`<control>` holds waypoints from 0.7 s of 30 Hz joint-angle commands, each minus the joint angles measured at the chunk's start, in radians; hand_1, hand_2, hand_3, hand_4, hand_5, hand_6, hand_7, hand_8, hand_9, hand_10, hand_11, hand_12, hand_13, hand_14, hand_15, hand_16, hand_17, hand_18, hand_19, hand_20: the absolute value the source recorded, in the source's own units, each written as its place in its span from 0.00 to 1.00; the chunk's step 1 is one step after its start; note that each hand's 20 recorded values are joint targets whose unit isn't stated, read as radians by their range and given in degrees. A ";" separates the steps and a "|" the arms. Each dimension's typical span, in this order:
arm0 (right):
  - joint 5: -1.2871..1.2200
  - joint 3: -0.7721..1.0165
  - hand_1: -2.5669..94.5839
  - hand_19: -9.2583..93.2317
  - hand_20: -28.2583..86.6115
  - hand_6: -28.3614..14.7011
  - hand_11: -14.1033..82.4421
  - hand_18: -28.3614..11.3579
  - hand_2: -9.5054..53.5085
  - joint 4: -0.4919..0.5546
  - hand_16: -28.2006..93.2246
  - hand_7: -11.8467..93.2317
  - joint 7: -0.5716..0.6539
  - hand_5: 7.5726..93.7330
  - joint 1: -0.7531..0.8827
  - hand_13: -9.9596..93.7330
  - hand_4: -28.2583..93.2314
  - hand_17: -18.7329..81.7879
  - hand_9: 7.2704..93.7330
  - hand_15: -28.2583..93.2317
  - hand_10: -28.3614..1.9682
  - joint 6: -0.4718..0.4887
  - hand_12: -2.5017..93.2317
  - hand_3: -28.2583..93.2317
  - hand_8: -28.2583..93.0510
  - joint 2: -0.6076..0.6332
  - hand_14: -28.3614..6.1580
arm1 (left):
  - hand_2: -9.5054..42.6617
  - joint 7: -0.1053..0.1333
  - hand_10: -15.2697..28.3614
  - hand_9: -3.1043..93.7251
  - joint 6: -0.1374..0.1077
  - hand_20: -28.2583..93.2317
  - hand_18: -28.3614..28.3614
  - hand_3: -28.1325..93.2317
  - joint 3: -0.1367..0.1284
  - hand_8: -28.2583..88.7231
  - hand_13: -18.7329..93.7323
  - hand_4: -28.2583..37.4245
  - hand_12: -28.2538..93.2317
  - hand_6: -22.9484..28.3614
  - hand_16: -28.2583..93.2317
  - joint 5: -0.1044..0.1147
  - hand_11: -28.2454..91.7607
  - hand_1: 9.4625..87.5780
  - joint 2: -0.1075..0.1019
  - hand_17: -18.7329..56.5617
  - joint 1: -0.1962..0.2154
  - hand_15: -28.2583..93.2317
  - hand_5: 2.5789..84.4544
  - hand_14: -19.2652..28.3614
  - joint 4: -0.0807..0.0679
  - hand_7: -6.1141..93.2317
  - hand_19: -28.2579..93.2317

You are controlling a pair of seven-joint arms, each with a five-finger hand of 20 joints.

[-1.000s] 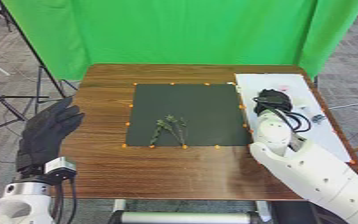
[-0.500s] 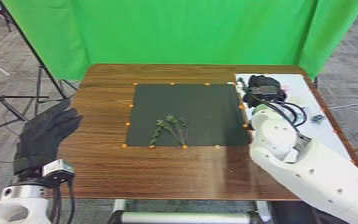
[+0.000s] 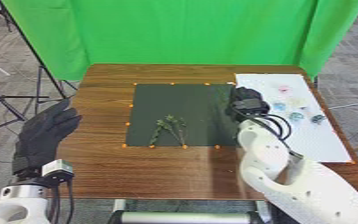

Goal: Arrange flowers

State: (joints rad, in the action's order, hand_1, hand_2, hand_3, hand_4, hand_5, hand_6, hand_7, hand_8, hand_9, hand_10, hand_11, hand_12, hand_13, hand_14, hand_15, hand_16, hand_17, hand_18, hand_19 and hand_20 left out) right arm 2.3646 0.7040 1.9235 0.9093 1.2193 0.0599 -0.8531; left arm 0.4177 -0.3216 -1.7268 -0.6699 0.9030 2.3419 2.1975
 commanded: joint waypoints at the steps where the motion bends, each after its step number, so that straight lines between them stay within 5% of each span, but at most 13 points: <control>1: 0.016 -0.035 0.57 1.00 0.43 0.55 0.59 0.15 0.02 0.019 0.43 0.40 -0.005 0.85 0.046 0.88 0.00 0.71 0.88 0.82 0.49 0.011 0.35 0.87 0.39 -0.023 0.60 | 0.34 0.001 0.83 0.40 -0.005 0.21 0.92 0.89 -0.003 0.16 0.37 0.08 0.29 0.66 0.10 0.006 0.50 0.18 -0.006 0.13 0.006 0.74 0.48 0.99 0.003 0.18 0.75; 21: 0.038 -0.054 0.57 1.00 0.44 0.55 0.59 0.14 0.02 0.053 0.43 0.40 -0.024 0.85 0.125 0.88 0.01 0.70 0.88 0.82 0.48 0.068 0.35 0.87 0.39 -0.037 0.60 | 0.34 -0.006 0.83 0.40 0.003 0.21 0.92 0.89 -0.016 0.16 0.37 0.08 0.29 0.66 0.10 0.000 0.50 0.18 -0.006 0.13 0.010 0.74 0.48 0.99 0.004 0.18 0.75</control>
State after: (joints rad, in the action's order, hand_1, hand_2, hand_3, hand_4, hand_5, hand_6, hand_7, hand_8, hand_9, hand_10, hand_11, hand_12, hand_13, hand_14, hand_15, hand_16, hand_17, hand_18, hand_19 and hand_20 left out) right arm 2.3804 0.6435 1.9551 0.9007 1.3016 0.0903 -0.8756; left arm 0.4145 -0.3207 -1.7387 -0.6707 0.8977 2.3410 2.1967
